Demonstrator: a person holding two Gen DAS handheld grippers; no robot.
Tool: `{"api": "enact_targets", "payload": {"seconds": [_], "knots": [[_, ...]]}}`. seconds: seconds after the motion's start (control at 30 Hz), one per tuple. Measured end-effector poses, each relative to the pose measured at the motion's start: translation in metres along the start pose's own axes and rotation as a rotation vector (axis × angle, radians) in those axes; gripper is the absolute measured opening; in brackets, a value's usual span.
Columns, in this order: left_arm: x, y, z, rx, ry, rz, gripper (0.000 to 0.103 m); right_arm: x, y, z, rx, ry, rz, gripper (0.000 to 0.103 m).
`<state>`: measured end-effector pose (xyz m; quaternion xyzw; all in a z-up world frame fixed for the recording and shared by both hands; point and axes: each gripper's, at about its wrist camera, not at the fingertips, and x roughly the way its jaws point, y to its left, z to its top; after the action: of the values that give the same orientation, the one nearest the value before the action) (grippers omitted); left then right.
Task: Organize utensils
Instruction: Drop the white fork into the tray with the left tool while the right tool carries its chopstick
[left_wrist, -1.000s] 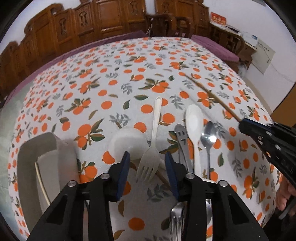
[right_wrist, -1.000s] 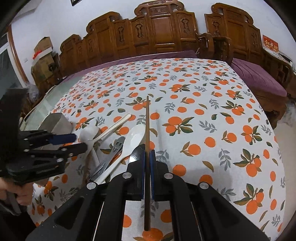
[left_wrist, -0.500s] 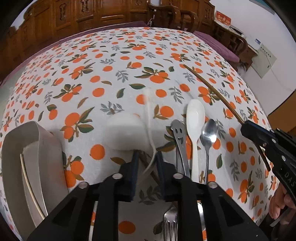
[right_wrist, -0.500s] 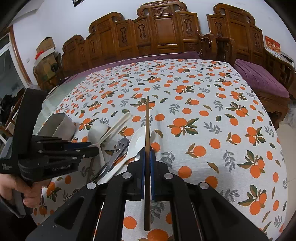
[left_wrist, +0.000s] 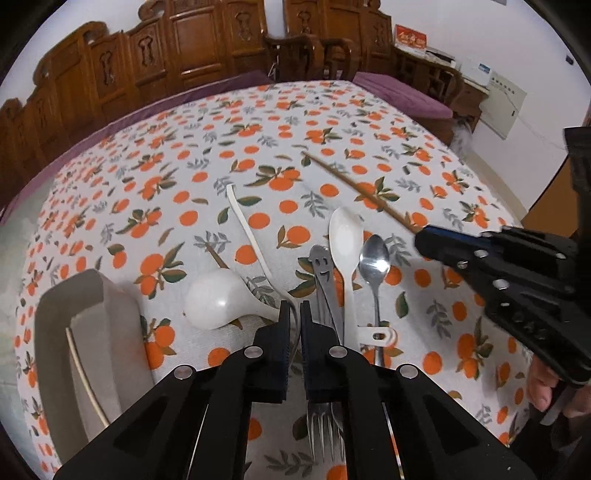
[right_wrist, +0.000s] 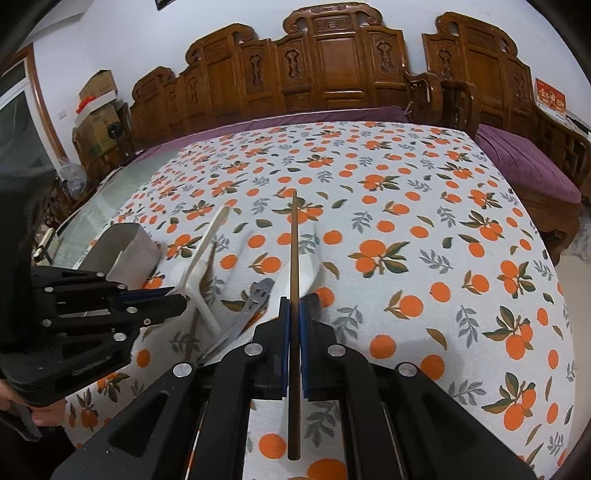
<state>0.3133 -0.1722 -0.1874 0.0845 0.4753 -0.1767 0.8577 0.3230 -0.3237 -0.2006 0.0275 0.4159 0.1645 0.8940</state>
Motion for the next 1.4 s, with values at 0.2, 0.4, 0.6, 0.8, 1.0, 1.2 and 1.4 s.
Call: {"api": "enact_targets", "payload": {"seconds": [0.2,0.4,0.6,0.8,1.0,1.2,1.4], "knots": [[-0.026,0.01,-0.01,-0.007,-0.026,0.004,0.005,-0.001,0.021,0.0,-0.041,-0.002,0.025,0.006],[-0.052,0.03,-0.024,-0.02,-0.042,0.024,0.005,-0.007,0.046,0.0,-0.097,-0.013,0.052,0.006],[-0.067,0.051,-0.037,-0.042,-0.044,0.056,0.005,-0.012,0.07,-0.002,-0.138,-0.023,0.089,0.006],[-0.074,0.066,-0.045,-0.066,-0.04,0.077,0.005,-0.014,0.09,-0.005,-0.177,-0.02,0.104,0.006],[-0.074,0.081,-0.061,-0.091,-0.014,0.096,0.005,-0.019,0.109,-0.008,-0.21,-0.027,0.12,0.006],[-0.07,0.101,-0.076,-0.124,0.019,0.11,0.005,-0.022,0.131,-0.014,-0.249,-0.027,0.14,0.006],[-0.061,0.119,-0.083,-0.146,0.042,0.113,0.005,-0.023,0.145,-0.018,-0.272,-0.023,0.15,0.006]]}}
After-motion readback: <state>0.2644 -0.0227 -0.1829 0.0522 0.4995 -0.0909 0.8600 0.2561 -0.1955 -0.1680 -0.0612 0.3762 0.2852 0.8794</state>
